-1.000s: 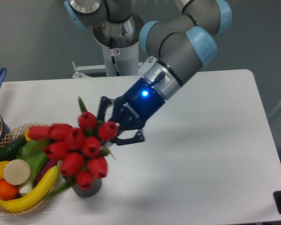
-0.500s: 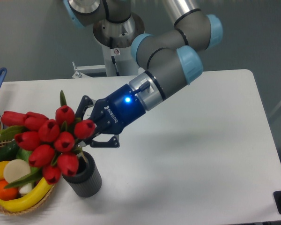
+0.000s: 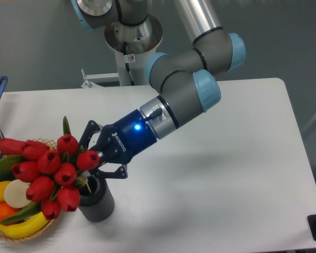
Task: Insert the flowers into the vase
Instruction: 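Lower the tulip stems into the vase opening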
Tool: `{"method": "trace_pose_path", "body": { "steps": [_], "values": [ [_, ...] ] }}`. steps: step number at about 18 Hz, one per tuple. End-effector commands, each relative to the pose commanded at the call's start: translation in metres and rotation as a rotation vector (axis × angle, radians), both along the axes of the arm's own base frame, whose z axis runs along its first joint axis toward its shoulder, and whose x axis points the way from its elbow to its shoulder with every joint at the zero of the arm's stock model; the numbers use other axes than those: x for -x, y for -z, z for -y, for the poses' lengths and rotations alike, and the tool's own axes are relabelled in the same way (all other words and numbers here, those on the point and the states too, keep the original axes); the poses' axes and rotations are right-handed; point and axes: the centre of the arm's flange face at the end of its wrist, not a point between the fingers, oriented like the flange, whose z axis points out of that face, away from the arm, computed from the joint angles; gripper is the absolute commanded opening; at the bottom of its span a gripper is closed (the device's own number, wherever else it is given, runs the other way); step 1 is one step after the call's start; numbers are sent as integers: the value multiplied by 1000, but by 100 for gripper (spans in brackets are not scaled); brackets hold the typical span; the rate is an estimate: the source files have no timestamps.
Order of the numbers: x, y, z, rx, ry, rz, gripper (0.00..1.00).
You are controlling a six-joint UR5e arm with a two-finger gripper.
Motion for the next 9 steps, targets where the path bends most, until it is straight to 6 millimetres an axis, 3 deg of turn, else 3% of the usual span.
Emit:
{"method": "trace_pose_path", "body": {
  "steps": [4, 9],
  "values": [
    [0, 11, 0, 9, -2, 4, 2],
    [-12, 52, 10, 28, 10, 18, 4]
  ]
}}
